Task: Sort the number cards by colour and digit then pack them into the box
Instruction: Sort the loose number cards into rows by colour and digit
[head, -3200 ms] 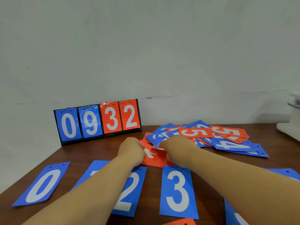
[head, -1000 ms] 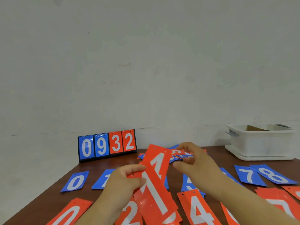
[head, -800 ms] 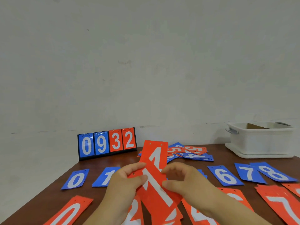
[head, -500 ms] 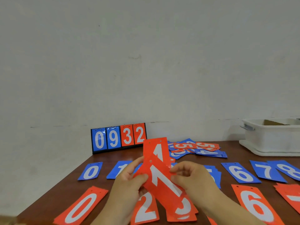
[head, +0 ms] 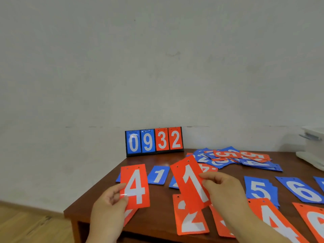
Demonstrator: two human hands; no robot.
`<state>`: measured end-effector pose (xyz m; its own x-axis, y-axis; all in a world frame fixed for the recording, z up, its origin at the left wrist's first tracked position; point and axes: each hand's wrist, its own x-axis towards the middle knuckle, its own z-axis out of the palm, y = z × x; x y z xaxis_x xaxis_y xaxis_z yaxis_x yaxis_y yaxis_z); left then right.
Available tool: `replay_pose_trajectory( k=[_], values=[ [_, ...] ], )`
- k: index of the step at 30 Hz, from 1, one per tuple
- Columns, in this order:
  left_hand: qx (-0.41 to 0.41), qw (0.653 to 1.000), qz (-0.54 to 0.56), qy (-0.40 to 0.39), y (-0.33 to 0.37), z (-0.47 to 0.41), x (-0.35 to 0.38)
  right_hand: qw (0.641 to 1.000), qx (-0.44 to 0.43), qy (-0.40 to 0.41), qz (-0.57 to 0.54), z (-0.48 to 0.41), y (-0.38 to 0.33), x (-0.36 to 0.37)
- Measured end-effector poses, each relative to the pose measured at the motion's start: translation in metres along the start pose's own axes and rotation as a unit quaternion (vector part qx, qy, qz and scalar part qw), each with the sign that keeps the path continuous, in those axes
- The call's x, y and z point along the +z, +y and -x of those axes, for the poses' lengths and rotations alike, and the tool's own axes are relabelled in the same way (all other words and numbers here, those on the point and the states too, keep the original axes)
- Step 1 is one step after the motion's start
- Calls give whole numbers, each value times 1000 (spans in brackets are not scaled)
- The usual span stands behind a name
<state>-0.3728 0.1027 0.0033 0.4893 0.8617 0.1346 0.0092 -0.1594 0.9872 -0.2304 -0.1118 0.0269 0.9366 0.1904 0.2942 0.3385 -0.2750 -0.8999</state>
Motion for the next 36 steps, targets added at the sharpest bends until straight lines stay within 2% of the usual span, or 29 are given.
replay_pose_trajectory(
  k=[3,8,13,18,21,24,28,32,36],
  values=[
    [11,1000,-15,17,-14,-11,-11,999,-18,-25,42,3,-6,15],
    [40,995,-82,-29,-31,-25,-8,986,-47,-97,129,13,-12,51],
    [42,989,-140,-6,-37,-44,-8,954,-95,-131,252,19,-8,86],
    [34,993,-112,4,-42,-58,-16,886,-107,-184,412,14,-1,118],
    [38,997,-70,8,-39,-58,-20,877,-115,-175,433,10,-2,123],
    [58,997,-50,19,-28,-51,-21,906,-104,-176,371,6,-1,118],
    [74,997,-12,-15,-14,-39,-14,976,-100,-136,137,3,-2,96],
    [80,991,-10,-109,0,-14,17,986,-47,-157,-42,-2,-8,61],
    [105,971,-20,-212,12,15,59,993,-43,-101,-34,-13,0,18]
  ],
)
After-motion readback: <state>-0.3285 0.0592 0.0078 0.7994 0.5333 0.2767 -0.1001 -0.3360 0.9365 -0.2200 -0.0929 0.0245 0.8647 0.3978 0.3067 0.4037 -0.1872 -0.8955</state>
